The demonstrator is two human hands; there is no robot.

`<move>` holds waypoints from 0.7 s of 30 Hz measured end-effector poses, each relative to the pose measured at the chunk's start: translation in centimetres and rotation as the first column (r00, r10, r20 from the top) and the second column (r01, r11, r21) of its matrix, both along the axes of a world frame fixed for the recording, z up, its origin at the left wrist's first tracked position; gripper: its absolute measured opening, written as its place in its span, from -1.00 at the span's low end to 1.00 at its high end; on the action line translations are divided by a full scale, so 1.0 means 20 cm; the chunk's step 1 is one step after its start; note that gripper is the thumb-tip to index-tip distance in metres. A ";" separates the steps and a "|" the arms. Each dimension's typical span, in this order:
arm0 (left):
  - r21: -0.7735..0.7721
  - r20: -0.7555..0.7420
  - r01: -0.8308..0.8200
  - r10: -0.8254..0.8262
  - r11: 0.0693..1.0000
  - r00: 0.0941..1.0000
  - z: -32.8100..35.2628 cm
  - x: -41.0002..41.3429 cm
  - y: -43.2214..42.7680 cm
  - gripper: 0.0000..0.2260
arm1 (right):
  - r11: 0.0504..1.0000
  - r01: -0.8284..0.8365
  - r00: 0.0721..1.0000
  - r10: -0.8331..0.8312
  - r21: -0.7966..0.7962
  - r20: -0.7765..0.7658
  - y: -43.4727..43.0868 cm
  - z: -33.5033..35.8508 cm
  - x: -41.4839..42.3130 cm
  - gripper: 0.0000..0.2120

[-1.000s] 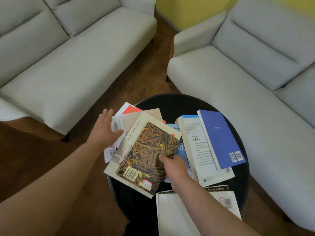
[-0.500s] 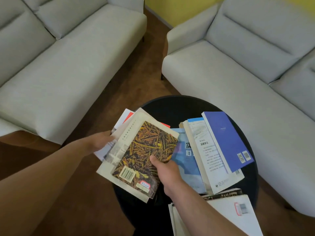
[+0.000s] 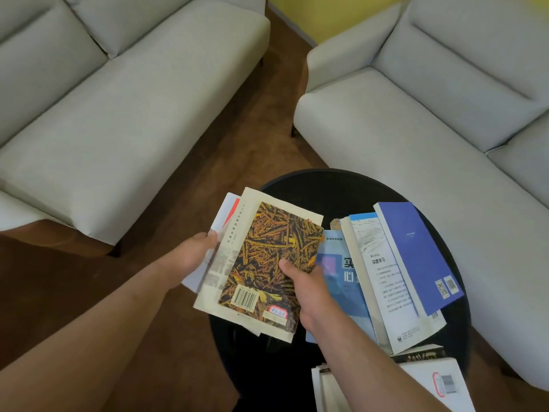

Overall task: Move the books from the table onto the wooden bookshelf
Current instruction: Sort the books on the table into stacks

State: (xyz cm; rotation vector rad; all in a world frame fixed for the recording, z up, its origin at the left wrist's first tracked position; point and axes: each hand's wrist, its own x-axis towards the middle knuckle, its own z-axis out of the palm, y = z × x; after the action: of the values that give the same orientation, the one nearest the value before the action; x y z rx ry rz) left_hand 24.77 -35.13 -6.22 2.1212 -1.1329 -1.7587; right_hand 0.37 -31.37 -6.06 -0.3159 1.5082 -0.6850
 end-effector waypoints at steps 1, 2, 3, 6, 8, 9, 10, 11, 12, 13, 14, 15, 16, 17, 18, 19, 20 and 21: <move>0.003 -0.025 -0.018 0.018 1.000 1.000 -0.01 0.00 0.01 -0.54 | 1.000 -0.011 1.000 0.011 0.005 0.002 -0.01 -0.01 -0.01 -0.57; 0.003 -0.051 -0.027 0.027 1.000 0.998 -0.01 0.00 0.03 -0.59 | 1.000 -0.030 1.000 0.030 0.008 0.005 -0.03 -0.01 -0.01 -0.56; -0.004 -0.077 -0.032 0.031 0.999 0.997 -0.01 0.00 0.05 -0.63 | 0.998 -0.055 0.998 0.055 0.008 0.009 -0.04 -0.01 -0.01 -0.57; 0.023 -0.145 -0.145 0.147 0.989 0.978 -0.03 -0.01 0.10 -0.62 | 0.992 -0.124 0.992 0.124 0.016 0.032 -0.11 0.01 0.01 -0.60; 0.096 -0.195 -0.253 0.268 0.963 0.944 -0.04 0.03 0.11 -0.60 | 0.987 -0.157 0.986 0.155 0.029 0.053 -0.16 0.01 0.03 -0.60; 0.135 -0.234 -0.288 0.313 0.948 0.921 -0.04 0.05 0.11 -0.59 | 0.986 -0.160 0.985 0.157 0.036 0.077 -0.18 0.01 0.03 -0.61; 0.163 -0.280 -0.308 0.343 0.937 0.896 -0.04 0.06 0.10 -0.59 | 0.987 -0.157 0.983 0.152 0.044 0.104 -0.19 0.01 0.02 -0.63; 0.182 -0.322 -0.323 0.367 0.929 0.873 -0.04 0.07 0.09 -0.60 | 0.986 -0.158 0.980 0.151 0.045 0.127 -0.20 0.01 0.01 -0.63; 0.189 -0.353 -0.341 0.388 0.921 0.851 -0.05 0.07 0.09 -0.62 | 0.986 -0.164 0.977 0.157 0.038 0.142 -0.19 0.00 0.00 -0.63; 0.197 -0.385 -0.375 0.423 0.906 0.820 -0.06 0.05 0.09 -0.64 | 0.986 -0.165 0.975 0.159 0.030 0.154 -0.18 -0.01 -0.02 -0.62; 0.218 -0.422 -0.422 0.474 0.880 0.772 -0.08 0.03 0.11 -0.66 | 0.987 -0.157 0.974 0.150 0.027 0.169 -0.17 -0.03 -0.03 -0.62; 0.239 -0.455 -0.467 0.523 0.851 0.720 -0.10 0.01 0.13 -0.66 | 0.991 -0.133 0.974 0.125 0.032 0.190 -0.15 -0.05 -0.04 -0.62; 0.254 -0.474 -0.504 0.560 0.826 0.679 -0.13 -0.02 0.15 -0.65 | 0.993 -0.107 0.973 0.097 0.039 0.208 -0.13 -0.06 -0.04 -0.63; 0.257 -0.482 -0.529 0.581 0.809 0.655 -0.14 -0.04 0.16 -0.66 | 0.996 -0.085 0.971 0.073 0.040 0.227 -0.12 -0.07 -0.03 -0.65; 0.268 -0.483 -0.549 0.604 0.791 0.634 -0.15 -0.06 0.18 -0.67 | 0.997 -0.071 0.968 0.060 0.040 0.244 -0.11 -0.07 -0.02 -0.66; 0.307 -0.487 -0.562 0.634 0.768 0.601 -0.15 -0.07 0.19 -0.67 | 0.997 -0.064 0.965 0.052 0.039 0.258 -0.11 -0.08 -0.02 -0.67; 0.348 -0.490 -0.563 0.657 0.750 0.573 -0.14 -0.06 0.19 -0.65 | 0.998 -0.061 0.961 0.050 0.033 0.271 -0.11 -0.08 -0.01 -0.67; 0.365 -0.479 -0.564 0.669 0.741 0.568 -0.13 -0.05 0.19 -0.62 | 0.998 -0.061 0.958 0.051 0.028 0.283 -0.12 -0.08 0.00 -0.66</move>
State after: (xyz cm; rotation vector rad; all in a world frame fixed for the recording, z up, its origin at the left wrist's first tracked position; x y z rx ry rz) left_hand 23.76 -31.36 -8.85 1.5289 -0.0274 -1.9327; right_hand 0.43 -33.71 -7.66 -0.2215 1.2334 -0.6279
